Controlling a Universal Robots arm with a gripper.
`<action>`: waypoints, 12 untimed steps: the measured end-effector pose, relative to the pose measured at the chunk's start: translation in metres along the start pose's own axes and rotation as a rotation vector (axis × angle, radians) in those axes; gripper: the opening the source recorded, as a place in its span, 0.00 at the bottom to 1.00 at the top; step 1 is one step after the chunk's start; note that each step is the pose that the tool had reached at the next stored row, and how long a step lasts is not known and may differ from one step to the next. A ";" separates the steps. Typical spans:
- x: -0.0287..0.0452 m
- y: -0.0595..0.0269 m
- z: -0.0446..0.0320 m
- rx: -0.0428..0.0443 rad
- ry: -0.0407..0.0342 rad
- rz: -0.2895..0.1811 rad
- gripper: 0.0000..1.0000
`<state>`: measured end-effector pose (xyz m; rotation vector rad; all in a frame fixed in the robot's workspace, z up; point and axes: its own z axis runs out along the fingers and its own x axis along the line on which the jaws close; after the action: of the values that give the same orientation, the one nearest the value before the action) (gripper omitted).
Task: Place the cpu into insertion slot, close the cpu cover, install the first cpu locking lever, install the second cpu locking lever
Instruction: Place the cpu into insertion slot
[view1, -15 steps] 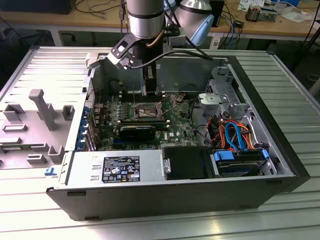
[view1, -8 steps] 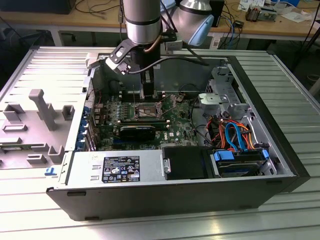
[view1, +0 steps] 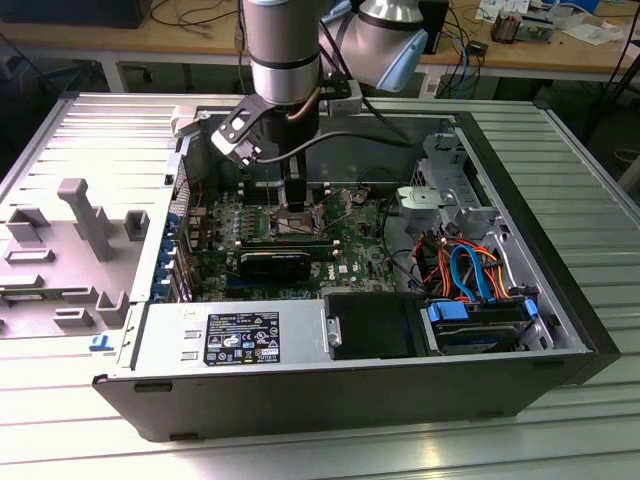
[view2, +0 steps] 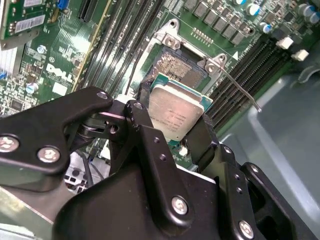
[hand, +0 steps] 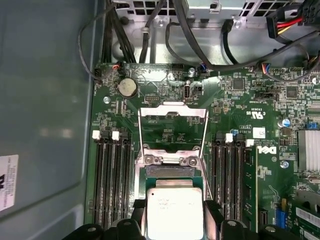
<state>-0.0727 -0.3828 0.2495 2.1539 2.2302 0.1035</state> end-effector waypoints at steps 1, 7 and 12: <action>-0.0001 -0.0002 0.0023 0.0000 0.0000 0.000 0.54; -0.0002 -0.0008 0.0085 -0.0025 -0.0028 0.024 0.54; -0.0003 -0.0010 0.0125 -0.0198 -0.0036 0.023 0.54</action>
<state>-0.0727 -0.3829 0.2369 2.1685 2.1932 0.1217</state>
